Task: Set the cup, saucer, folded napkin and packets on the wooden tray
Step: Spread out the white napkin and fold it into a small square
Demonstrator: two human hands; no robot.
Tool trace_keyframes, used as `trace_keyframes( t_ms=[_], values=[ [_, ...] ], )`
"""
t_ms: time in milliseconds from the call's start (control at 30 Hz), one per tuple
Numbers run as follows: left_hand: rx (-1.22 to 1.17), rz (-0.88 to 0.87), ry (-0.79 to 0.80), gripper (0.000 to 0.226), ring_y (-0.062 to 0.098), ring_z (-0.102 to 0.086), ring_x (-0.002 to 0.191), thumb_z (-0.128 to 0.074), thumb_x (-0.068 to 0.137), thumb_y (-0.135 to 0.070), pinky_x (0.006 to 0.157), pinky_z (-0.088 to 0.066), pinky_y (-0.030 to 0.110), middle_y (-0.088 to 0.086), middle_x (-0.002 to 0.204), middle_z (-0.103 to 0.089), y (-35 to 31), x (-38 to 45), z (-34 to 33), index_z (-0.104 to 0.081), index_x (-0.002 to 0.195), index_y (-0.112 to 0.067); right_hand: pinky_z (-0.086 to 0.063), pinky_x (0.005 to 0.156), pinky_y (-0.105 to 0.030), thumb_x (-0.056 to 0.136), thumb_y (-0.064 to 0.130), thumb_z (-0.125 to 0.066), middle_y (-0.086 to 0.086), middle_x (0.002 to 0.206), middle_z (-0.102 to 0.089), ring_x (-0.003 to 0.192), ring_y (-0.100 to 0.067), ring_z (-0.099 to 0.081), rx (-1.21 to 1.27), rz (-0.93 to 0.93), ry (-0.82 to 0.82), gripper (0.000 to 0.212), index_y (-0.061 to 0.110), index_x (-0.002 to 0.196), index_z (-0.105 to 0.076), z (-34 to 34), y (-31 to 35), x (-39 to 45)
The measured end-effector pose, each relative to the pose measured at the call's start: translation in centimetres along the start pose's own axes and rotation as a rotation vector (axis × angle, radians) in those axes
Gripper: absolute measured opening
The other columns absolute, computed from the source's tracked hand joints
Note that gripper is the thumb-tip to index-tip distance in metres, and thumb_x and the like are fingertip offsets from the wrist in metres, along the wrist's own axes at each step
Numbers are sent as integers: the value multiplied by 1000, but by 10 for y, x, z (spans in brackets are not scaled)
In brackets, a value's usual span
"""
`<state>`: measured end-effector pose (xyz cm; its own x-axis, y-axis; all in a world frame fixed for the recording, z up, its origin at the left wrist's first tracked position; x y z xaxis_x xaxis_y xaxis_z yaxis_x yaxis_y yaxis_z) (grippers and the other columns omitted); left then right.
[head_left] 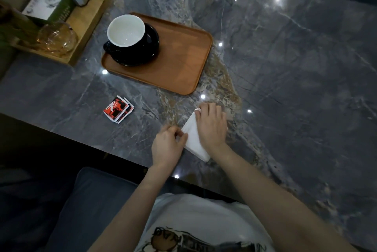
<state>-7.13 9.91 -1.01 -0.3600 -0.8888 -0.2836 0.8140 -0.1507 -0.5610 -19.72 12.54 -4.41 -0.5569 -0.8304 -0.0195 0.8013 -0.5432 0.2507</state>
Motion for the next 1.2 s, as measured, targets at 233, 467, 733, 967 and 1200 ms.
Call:
trace_keyframes(
  t_ms=[233,467,733,967,1200],
  values=[
    [53,-63,3,23,30,-57,89,-60,81,-22,63,-36,29,10,104,-60,0,3,-5,-55,99,-8,-51,71,-34,87,30,-35,-7,96,-65,85,-25,-62,98,32,46,34,12,101,-59,8,-1,0],
    [-48,-25,25,14,19,-55,71,-66,75,-19,64,-40,27,9,85,-66,7,13,-5,-61,82,-9,-4,114,-39,88,41,-31,-20,145,-39,138,-27,-22,-30,193,173,65,0,138,-30,1,-5,-61],
    [-53,-31,44,17,25,-62,75,-67,75,-23,68,-50,35,9,82,-69,9,16,-5,-65,84,-9,3,114,-37,89,46,-26,-21,150,-31,141,-29,-24,-11,178,315,70,0,141,-27,-4,-7,-61],
    [-100,-36,24,19,25,-62,74,-69,76,-26,69,-49,35,9,83,-69,16,16,-8,-65,86,-10,-1,118,-39,84,52,-16,-9,157,-14,146,-22,-7,164,-70,152,75,10,147,-14,21,-37,-56],
    [-93,-127,-24,34,20,-56,79,-48,81,-45,65,-40,26,4,86,-60,22,4,-15,-61,89,-15,-16,115,-41,85,48,-50,-10,150,-28,140,-27,-19,167,-84,275,63,13,135,-36,30,-48,-47]
  ],
)
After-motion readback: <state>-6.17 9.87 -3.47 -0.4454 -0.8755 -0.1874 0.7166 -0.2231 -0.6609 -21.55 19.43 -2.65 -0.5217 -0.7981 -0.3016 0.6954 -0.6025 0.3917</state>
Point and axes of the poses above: each hand's wrist, its own x-axis towards the middle knuckle, its own z-axis out of the back of the hand, y = z × x, the point moved 2 cm from there along x, towards the middle knuckle
